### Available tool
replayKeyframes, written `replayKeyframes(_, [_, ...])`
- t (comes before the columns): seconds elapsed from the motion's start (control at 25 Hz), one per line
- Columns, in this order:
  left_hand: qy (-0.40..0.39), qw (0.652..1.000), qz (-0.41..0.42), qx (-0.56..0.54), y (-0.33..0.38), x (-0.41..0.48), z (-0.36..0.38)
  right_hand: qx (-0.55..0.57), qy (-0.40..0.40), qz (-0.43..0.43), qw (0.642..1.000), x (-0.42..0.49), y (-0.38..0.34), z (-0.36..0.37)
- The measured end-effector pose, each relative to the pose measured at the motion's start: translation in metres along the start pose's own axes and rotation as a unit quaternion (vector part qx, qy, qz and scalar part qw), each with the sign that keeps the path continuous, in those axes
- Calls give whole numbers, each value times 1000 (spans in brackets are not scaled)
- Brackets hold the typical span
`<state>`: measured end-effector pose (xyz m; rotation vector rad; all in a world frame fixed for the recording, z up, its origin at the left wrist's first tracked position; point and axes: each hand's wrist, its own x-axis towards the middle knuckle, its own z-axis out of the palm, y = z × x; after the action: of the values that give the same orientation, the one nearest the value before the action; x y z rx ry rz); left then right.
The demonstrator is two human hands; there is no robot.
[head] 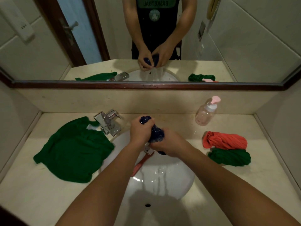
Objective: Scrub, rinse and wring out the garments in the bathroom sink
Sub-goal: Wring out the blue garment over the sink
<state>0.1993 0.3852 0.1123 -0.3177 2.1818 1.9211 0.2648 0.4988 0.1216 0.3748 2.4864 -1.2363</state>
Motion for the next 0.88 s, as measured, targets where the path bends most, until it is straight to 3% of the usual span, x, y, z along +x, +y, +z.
replayKeyframes(0.12, [30,998,-47,-20,-6,-3,2,-119,52,-17,991,-3,2,12])
replayKeyframes(0.2, [51,997,-56,-21,-7,-5,3,-124,67,-38,989,-5,5,19])
replayKeyframes(0.32, [29,998,-56,-18,-6,-6,-4,83,39,-2,996,-11,10,15])
replayKeyframes(0.4, [-14,996,-80,-32,-4,-9,-12,267,-23,56,962,-19,13,7])
replayKeyframes(0.48, [-58,995,-73,-31,0,-11,-20,374,-74,69,922,-25,15,2])
replayKeyframes(0.68, [-285,953,-36,-93,11,0,-54,522,-146,40,839,-38,16,-10])
replayKeyframes(0.88, [-303,942,108,-96,21,3,-63,588,-273,7,761,-41,10,-13])
